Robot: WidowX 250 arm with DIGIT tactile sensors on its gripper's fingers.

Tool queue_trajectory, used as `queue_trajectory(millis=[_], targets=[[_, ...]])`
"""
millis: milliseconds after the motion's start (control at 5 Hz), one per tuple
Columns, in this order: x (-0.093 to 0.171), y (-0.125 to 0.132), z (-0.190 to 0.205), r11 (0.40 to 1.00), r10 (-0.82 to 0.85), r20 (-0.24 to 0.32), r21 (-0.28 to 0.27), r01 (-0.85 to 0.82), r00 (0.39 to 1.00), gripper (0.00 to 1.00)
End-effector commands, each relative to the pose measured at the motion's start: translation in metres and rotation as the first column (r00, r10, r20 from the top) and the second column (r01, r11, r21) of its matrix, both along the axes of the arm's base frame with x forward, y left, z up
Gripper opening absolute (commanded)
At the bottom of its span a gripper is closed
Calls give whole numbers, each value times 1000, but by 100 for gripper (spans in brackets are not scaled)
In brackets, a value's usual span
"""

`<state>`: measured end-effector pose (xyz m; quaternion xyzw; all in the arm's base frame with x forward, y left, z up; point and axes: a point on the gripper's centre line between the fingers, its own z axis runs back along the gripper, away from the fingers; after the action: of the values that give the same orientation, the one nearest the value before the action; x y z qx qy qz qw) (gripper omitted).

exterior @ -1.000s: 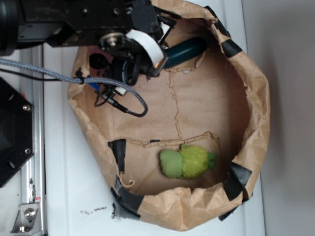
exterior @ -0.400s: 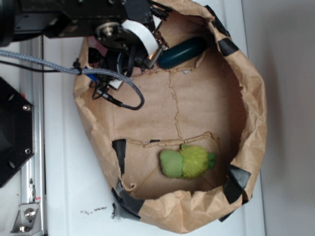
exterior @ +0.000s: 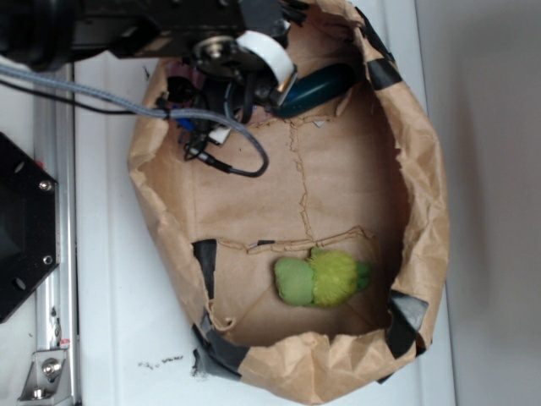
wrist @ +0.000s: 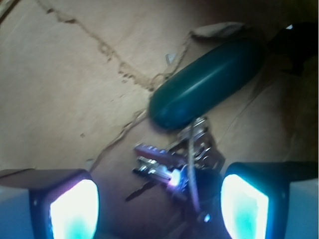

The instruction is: Grab the silver keys.

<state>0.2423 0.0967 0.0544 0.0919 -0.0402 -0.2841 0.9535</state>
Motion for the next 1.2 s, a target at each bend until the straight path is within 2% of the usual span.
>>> queue_trajectory(millis=[0,200,400,1000], targets=[[22,0,1,999,-8,77,34,5,997,100],[20,0,-1,999,-24,63,34,22,998,100],[19,-1,4,999,-30,86,22,28,996,0],[20,-1,1,999,-11,106,42,6,994,0]])
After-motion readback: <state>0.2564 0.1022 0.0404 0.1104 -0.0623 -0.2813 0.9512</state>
